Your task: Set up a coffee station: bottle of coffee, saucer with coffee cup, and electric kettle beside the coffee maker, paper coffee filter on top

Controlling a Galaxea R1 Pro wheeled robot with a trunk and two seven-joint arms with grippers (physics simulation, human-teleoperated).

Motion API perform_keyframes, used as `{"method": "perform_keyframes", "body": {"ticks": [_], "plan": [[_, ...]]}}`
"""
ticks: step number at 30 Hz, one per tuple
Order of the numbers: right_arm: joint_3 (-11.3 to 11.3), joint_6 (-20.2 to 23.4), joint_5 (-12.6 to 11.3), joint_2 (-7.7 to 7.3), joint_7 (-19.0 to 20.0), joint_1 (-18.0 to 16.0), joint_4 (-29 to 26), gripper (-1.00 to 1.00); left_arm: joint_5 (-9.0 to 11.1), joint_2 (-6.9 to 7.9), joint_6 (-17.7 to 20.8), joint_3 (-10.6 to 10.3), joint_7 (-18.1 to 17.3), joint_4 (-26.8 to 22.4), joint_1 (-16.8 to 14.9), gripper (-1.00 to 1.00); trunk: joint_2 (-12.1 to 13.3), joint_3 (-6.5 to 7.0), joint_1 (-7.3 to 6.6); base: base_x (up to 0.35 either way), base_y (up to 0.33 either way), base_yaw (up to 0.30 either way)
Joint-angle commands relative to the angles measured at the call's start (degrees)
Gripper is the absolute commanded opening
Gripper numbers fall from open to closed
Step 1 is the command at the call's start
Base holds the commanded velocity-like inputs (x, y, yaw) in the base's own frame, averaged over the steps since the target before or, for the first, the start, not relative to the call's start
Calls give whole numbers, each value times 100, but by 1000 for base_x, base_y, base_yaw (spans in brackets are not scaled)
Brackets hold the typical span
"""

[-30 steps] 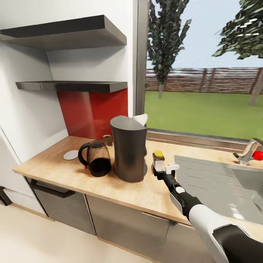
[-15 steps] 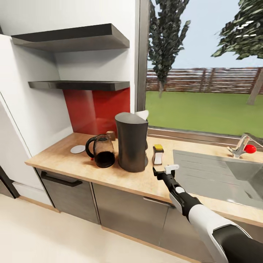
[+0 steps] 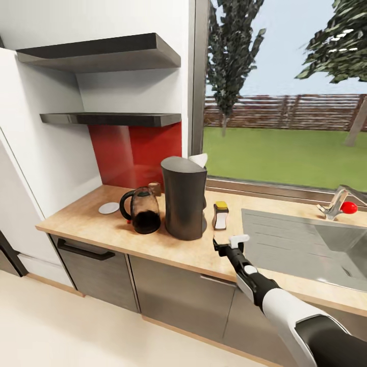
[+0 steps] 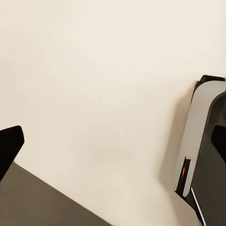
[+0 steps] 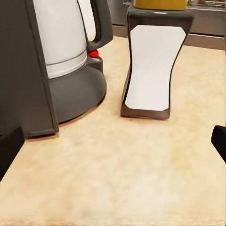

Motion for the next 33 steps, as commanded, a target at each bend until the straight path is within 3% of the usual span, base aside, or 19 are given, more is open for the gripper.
{"method": "perform_keyframes", "body": {"ticks": [1, 9, 33], "plan": [[26, -25, -61, 19, 3, -4, 54, 100, -27, 1, -34, 19, 10, -12, 2, 100, -12, -11, 4, 0, 0, 0], [21, -31, -62, 54, -313, 6, 137, 100, -27, 8, -201, 22, 20, -17, 1, 100, -12, -11, 4, 0, 0, 8], [21, -35, -69, 55, -342, 7, 115, 100, -18, -6, -230, 27, 20, -17, 1, 100, -12, -11, 4, -1, 0, 10]]}}
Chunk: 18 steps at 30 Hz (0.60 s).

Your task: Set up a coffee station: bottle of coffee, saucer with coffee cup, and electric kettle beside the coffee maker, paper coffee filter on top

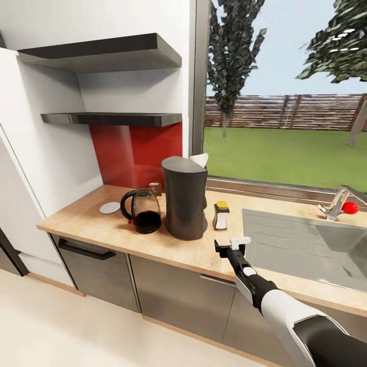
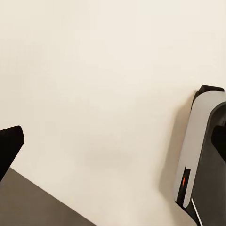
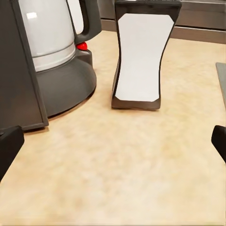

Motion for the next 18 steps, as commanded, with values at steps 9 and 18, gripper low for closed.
{"method": "perform_keyframes", "body": {"ticks": [9, 18], "plan": [[50, -20, -51, 0, -17, -7, 15, 100, -29, -3, -17, 18, 8, -8, 2, 100, -11, -11, 3, -250, 73, 0], [50, -20, -51, 2, -17, -7, 25, 100, -31, -3, -18, 18, 8, -10, 2, 100, -11, -11, 3, -311, 163, 20]]}}
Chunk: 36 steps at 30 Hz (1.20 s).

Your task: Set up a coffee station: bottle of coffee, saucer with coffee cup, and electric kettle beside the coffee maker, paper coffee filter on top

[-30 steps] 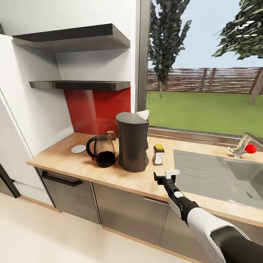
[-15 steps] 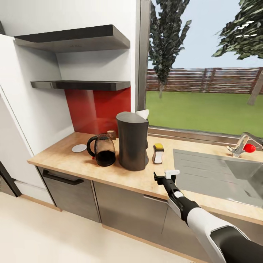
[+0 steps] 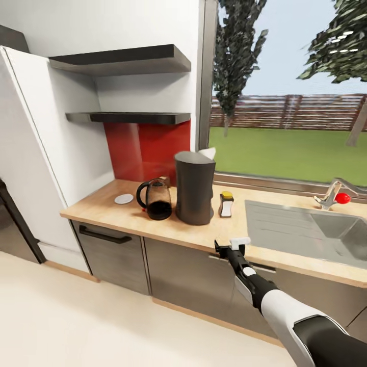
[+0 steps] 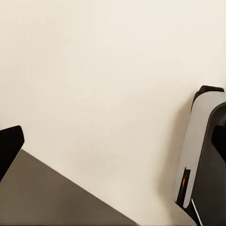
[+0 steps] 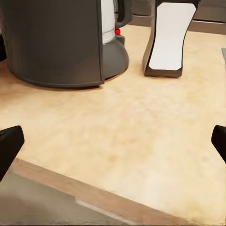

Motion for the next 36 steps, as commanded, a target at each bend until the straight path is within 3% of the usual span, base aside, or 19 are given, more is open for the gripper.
{"method": "perform_keyframes", "body": {"ticks": [1, 13, 20, 22, 27, 36], "plan": [[50, -21, -51, 1, -17, -8, 9, 100, -28, -3, -10, 18, 7, -8, 2, 100, -13, -12, 0, -312, 167, 126], [58, -3, -47, 36, -11, 12, 40, 100, -28, -2, -13, 18, 7, -8, 2, 100, -13, 12, 0, -128, 66, 222], [58, 2, -21, 319, 23, 156, 804, 100, -21, -10, -13, 18, 7, -8, 2, 100, -13, 14, 0, 0, 0, 25], [58, 4, -14, 418, 21, 243, 884, 100, -21, -11, -13, 18, 3, -8, 2, 100, -13, 14, 0, 0, 0, 3], [66, 5, 7, 766, 27, 858, 960, 100, -21, -11, -15, 25, -1, -8, 2, 100, -13, 14, 0, 0, 0, 0], [65, 128, -3, 822, 14, 1362, 967, 100, -24, -11, -20, 27, -11, 21, 2, 100, -13, 14, 0, 0, 0, 0]]}}
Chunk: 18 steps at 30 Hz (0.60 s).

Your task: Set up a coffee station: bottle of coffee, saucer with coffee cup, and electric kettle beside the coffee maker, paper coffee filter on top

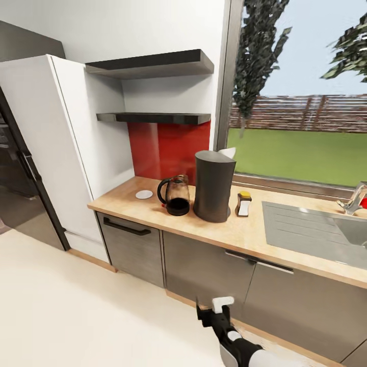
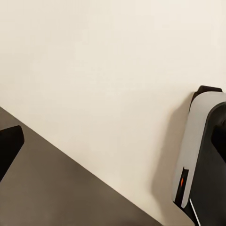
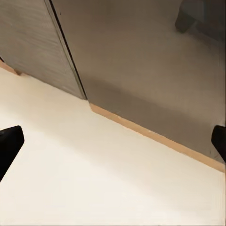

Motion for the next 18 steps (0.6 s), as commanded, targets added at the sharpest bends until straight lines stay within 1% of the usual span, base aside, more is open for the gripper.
{"method": "perform_keyframes", "body": {"ticks": [1, 2, 7, 8, 9, 11, 13, 16, 18], "plan": [[48, 93, -52, 3, -15, 53, 11, 100, -28, -2, -10, 17, 5, 1, 1, 100, -12, -11, 4, 0, 0, 0], [47, 167, -53, 3, -16, 86, 12, 100, -29, -2, -10, 17, 4, 4, 1, 100, -12, -11, 4, 0, 0, 0], [35, 1147, -62, 3, -34, 454, 12, 100, -49, -30, -6, 3, -13, 39, 1, 100, -12, -11, 4, 0, 0, 0], [35, 1346, -63, -89, -35, 583, 11, 100, -58, -52, -2, -11, -16, 54, 1, 100, -12, -11, 4, 0, 0, 0], [35, 1397, -64, -123, -35, 633, 10, 100, -60, -56, -2, -16, -16, 67, 3, 100, -12, -11, 4, 0, 0, 0], [32, 1548, -68, -228, -37, 846, 10, 100, -66, -69, -2, -28, -22, 172, 7, 100, -12, -11, 4, 0, 0, 0], [25, 1615, -74, -310, -41, 1000, 9, 100, -73, -75, 1, -36, -29, 292, 9, 100, -12, -11, 4, 0, 0, 0], [13, 1675, -79, -550, -42, 1231, 8, 100, -78, -101, 19, -42, -40, 482, 10, 100, -12, -11, 4, 0, 0, 0], [10, 1721, -78, -632, -38, 1293, 8, 100, -82, -148, 61, -44, -39, 561, 10, 100, -12, -11, 4, 0, 0, 0]]}}
